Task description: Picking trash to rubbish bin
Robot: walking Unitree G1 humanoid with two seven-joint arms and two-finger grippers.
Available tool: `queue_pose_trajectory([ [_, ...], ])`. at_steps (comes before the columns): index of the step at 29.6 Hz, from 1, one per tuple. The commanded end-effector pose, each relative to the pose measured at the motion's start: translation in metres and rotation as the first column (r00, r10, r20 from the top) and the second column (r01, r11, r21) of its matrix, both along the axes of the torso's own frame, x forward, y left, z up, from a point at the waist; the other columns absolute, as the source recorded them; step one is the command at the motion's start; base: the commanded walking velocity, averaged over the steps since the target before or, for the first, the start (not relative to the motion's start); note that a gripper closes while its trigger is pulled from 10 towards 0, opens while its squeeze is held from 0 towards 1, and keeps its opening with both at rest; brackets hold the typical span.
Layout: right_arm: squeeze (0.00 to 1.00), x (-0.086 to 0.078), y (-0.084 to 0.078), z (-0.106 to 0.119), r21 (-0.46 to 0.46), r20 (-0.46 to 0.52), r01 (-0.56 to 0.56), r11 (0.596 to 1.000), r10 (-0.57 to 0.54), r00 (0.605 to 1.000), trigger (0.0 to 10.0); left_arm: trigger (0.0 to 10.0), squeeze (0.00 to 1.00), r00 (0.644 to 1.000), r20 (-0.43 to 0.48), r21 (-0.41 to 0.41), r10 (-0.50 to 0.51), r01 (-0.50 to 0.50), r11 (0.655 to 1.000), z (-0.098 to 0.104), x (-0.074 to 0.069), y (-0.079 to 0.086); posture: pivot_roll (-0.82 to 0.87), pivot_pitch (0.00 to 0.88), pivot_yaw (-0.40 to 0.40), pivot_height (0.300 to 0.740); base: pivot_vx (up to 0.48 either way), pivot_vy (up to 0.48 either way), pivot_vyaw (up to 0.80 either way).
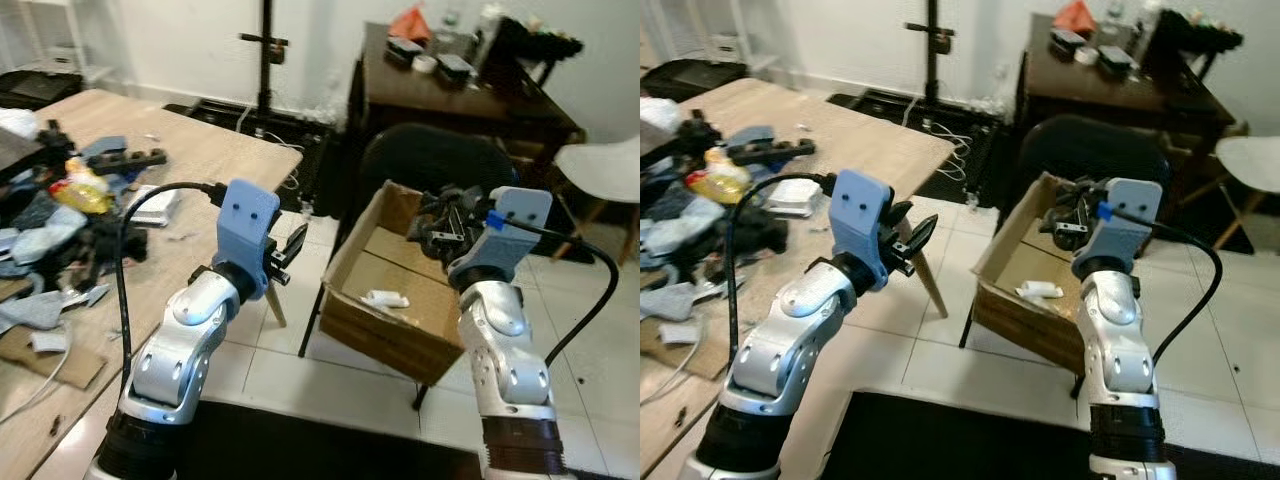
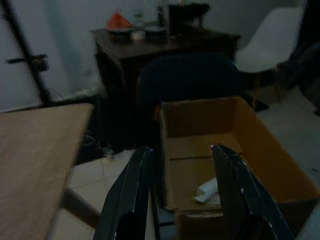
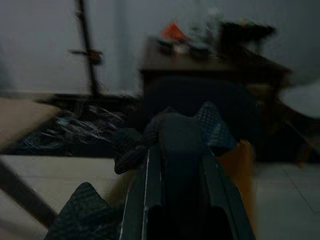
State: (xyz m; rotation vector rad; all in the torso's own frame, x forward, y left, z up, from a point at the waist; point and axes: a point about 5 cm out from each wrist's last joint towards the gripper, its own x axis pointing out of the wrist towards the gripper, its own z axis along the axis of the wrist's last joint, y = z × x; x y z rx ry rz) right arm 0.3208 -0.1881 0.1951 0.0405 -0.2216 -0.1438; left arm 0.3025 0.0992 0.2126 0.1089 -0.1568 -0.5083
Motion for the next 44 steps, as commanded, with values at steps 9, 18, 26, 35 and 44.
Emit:
queue_pose_trajectory([
  [9, 0.00, 0.001, -0.006, -0.009, 0.028, -0.046, 0.000, 1.000, 0.001, 0.999, 10.0, 10.0, 0.00, 1.000, 0.002, 0.044, 0.011, -0.011, 0.999, -0.004, -0.001, -0.002, 0.10, 0.068, -0.044, 0.740, 0.000, 0.000, -0.80],
  [18, 0.00, 0.003, -0.002, -0.015, 0.079, -0.080, -0.036, 0.996, 0.042, 0.996, 10.0, 10.0, 0.00, 1.000, -0.009, 0.036, 0.007, -0.006, 0.999, -0.005, -0.001, -0.002, 0.10, 0.078, -0.047, 0.740, 0.000, 0.000, -0.06],
  [26, 0.00, 0.005, -0.005, -0.018, 0.103, -0.120, -0.019, 0.995, 0.031, 0.992, 10.0, 10.0, 0.00, 1.000, -0.009, 0.028, 0.018, -0.017, 0.999, -0.004, 0.000, -0.003, 0.10, 0.097, -0.050, 0.740, 0.000, 0.000, -0.50],
  [35, 0.00, 0.006, -0.006, -0.015, 0.077, -0.105, -0.013, 0.997, 0.021, 0.994, 10.0, 10.0, 0.00, 0.999, -0.018, 0.011, 0.037, -0.037, 0.999, -0.004, 0.001, -0.001, 0.10, 0.097, -0.050, 0.740, 0.000, 0.000, -0.36],
  [44, 0.00, 0.006, -0.005, -0.015, 0.075, -0.116, -0.020, 0.997, 0.029, 0.993, 10.0, 10.0, 0.00, 1.000, -0.026, -0.014, 0.011, -0.012, 1.000, -0.003, -0.002, -0.003, 0.10, 0.115, -0.049, 0.740, 0.000, 0.000, 0.00],
])
